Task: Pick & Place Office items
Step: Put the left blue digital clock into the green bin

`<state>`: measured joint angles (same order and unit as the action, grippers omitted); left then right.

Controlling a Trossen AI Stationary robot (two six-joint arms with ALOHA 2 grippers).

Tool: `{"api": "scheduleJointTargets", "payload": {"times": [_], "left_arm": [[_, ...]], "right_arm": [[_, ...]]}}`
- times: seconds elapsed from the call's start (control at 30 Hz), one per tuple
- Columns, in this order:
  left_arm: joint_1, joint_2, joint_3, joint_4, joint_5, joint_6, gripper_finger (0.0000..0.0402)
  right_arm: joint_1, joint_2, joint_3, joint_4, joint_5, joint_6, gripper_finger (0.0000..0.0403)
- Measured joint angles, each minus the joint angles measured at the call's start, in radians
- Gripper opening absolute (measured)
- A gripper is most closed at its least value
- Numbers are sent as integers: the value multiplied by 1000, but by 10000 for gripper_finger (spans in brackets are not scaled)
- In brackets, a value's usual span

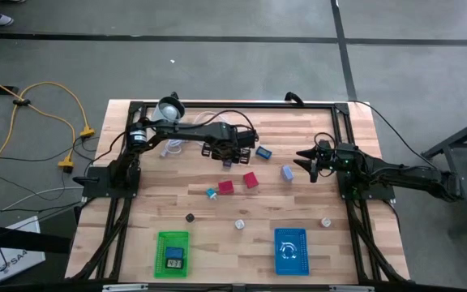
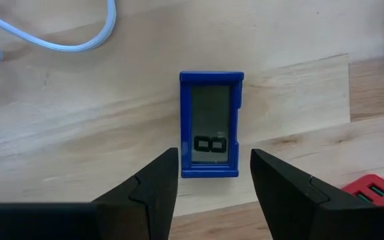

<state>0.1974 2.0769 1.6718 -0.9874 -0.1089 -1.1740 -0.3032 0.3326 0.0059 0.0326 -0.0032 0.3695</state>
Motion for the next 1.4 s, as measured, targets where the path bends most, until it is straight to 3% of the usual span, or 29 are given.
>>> {"api": "scheduleJointTargets", "payload": {"times": [1.4], "left_arm": [[-10,47,-6,27,-24,15,180]], "right_arm": [[0,0,0,-2,0,0,184]]}}
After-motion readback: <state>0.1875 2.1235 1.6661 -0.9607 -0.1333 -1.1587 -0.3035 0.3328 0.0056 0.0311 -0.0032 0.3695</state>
